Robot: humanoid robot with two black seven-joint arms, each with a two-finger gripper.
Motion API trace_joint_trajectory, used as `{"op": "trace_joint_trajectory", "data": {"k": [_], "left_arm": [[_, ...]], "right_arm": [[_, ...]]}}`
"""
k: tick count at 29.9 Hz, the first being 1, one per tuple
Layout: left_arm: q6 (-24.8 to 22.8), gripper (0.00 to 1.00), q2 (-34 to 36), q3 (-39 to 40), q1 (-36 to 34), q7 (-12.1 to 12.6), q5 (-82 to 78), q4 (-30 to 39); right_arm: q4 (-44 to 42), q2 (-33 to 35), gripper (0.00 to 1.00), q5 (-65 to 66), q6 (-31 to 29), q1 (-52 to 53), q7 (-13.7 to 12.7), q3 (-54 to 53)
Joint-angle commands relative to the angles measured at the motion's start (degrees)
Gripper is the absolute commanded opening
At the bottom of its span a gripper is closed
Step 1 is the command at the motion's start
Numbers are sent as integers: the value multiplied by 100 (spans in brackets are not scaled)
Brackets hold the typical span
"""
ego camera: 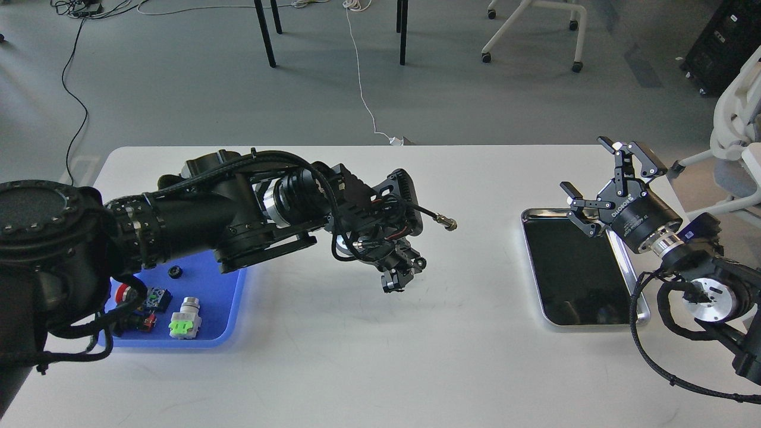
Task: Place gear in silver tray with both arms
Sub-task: 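Carry the gear with the left gripper to mid-table and release it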
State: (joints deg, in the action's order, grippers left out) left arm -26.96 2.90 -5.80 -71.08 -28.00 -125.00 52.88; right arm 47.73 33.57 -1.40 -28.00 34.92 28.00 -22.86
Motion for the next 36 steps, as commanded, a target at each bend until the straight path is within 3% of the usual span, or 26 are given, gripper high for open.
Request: {"op": "trace_joint_trajectory", "data": {"k": [1, 13, 20, 25, 32, 36], "left_arm": [[15, 13, -237, -211, 15, 0, 0, -268], [24, 15, -290, -431, 112, 0, 0, -462], [24, 25, -290, -431, 209, 0, 0, -462], [24, 43, -290, -423, 226, 0, 0, -462], [129, 80, -290, -326, 182, 0, 0, -392], [366, 86, -290, -63, 68, 0, 0, -383]], "right_arm": [[-9, 35, 99, 0, 0, -2, 0, 1], [-9, 36, 99, 0, 0, -11, 0, 1], [-9, 36, 99, 0, 0, -11, 0, 1], [-9, 36, 99, 0, 0, -20, 0, 1], [9, 36, 99, 0, 0, -20, 0, 19], [9, 44, 99, 9, 0, -11, 0, 36]]}}
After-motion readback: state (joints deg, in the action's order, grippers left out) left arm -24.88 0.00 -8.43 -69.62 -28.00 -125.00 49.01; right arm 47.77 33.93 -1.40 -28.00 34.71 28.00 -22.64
